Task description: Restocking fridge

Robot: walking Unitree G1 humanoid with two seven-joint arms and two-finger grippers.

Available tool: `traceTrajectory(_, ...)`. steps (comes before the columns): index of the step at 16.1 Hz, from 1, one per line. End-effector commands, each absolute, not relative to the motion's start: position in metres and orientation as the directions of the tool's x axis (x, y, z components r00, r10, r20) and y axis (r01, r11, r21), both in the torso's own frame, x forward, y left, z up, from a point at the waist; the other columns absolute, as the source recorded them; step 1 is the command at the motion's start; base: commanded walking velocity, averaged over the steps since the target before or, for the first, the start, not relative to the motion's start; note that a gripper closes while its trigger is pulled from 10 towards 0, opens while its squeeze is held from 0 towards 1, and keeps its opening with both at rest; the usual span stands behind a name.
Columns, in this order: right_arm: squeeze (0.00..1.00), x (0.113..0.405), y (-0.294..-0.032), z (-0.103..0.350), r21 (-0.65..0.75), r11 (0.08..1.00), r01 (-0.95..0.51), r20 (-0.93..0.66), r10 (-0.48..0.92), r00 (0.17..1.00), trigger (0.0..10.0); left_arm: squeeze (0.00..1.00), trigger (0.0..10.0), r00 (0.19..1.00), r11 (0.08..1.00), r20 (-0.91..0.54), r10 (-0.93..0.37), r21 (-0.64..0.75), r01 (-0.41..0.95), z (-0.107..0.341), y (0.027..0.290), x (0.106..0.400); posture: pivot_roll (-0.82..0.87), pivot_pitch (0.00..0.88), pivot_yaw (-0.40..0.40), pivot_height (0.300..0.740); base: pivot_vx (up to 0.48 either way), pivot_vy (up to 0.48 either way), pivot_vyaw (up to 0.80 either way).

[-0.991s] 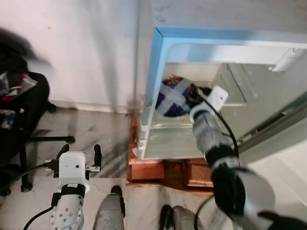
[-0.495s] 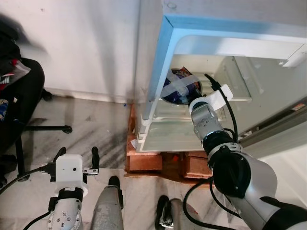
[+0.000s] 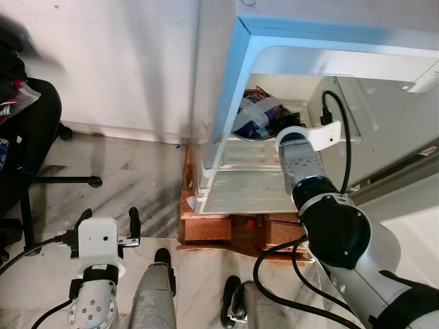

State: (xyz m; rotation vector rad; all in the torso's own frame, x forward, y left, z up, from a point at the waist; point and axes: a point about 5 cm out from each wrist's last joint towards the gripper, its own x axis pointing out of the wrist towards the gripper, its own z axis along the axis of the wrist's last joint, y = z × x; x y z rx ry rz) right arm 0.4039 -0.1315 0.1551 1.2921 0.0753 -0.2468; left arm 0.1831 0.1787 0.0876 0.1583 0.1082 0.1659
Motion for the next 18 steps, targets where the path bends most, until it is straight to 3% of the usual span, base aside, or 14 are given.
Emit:
traceTrajectory(1,1.00,0.405,-0.137,0.158,0.949,0.231,0.216,-0.185,-0.148,0.971,10.0,0.00,10.0,0.977,0.974,-0.118,0.179,0.162,-0.159,0.083,0.177,0.180,0.35,0.309,-0.142,0.740,0.000,0.000,0.00)
traceTrajectory(2,1.00,0.405,-0.138,0.158,0.948,0.235,0.214,-0.184,-0.147,0.972,10.0,0.00,10.0,0.977,0.974,-0.118,0.179,0.160,-0.159,0.083,0.176,0.180,0.35,0.307,-0.141,0.740,0.000,0.000,0.00)
traceTrajectory(4,1.00,0.403,-0.132,0.154,0.859,0.472,0.200,-0.166,-0.113,0.980,10.0,0.00,10.0,0.977,0.975,-0.110,0.181,0.151,-0.163,0.084,0.174,0.186,0.34,0.291,-0.146,0.740,0.000,0.000,0.00)
traceTrajectory(5,1.00,0.403,-0.131,0.153,0.844,0.504,0.184,-0.155,-0.100,0.983,10.0,0.00,10.0,0.978,0.975,-0.106,0.181,0.146,-0.165,0.085,0.174,0.187,0.34,0.291,-0.146,0.740,0.000,0.000,0.00)
traceTrajectory(8,1.00,0.400,-0.133,0.148,0.867,0.484,0.118,-0.097,-0.069,0.993,10.0,0.00,10.0,0.979,0.976,-0.092,0.182,0.139,-0.169,0.085,0.173,0.195,0.33,0.267,-0.146,0.740,0.000,0.000,0.00)
traceTrajectory(9,1.00,0.398,-0.139,0.143,0.903,0.402,0.150,-0.119,-0.100,0.988,10.0,0.00,10.0,0.980,0.977,-0.087,0.179,0.133,-0.166,0.086,0.170,0.198,0.32,0.260,-0.147,0.740,0.000,0.000,0.00)
traceTrajectory(10,1.00,0.398,-0.140,0.142,0.901,0.404,0.156,-0.124,-0.104,0.987,10.0,0.00,10.0,0.980,0.978,-0.085,0.178,0.129,-0.166,0.086,0.169,0.200,0.32,0.255,-0.145,0.740,0.000,0.000,0.00)
traceTrajectory(11,1.00,0.398,-0.140,0.142,0.892,0.423,0.157,-0.125,-0.104,0.987,10.0,0.00,10.0,0.981,0.978,-0.084,0.176,0.129,-0.165,0.085,0.169,0.201,0.32,0.250,-0.143,0.740,0.000,0.000,0.00)
traceTrajectory(14,1.00,0.403,-0.138,0.161,0.773,0.634,0.020,0.008,-0.041,0.999,10.0,0.00,10.0,0.983,0.977,-0.060,0.175,0.134,-0.166,0.089,0.173,0.206,0.33,0.232,-0.138,0.740,0.000,0.000,0.00)
traceTrajectory(18,1.00,0.403,-0.145,0.167,0.730,0.681,-0.055,0.087,-0.013,0.996,10.0,0.00,10.0,0.984,0.975,-0.036,0.172,0.146,-0.166,0.091,0.175,0.212,0.33,0.212,-0.129,0.740,0.000,0.000,0.00)
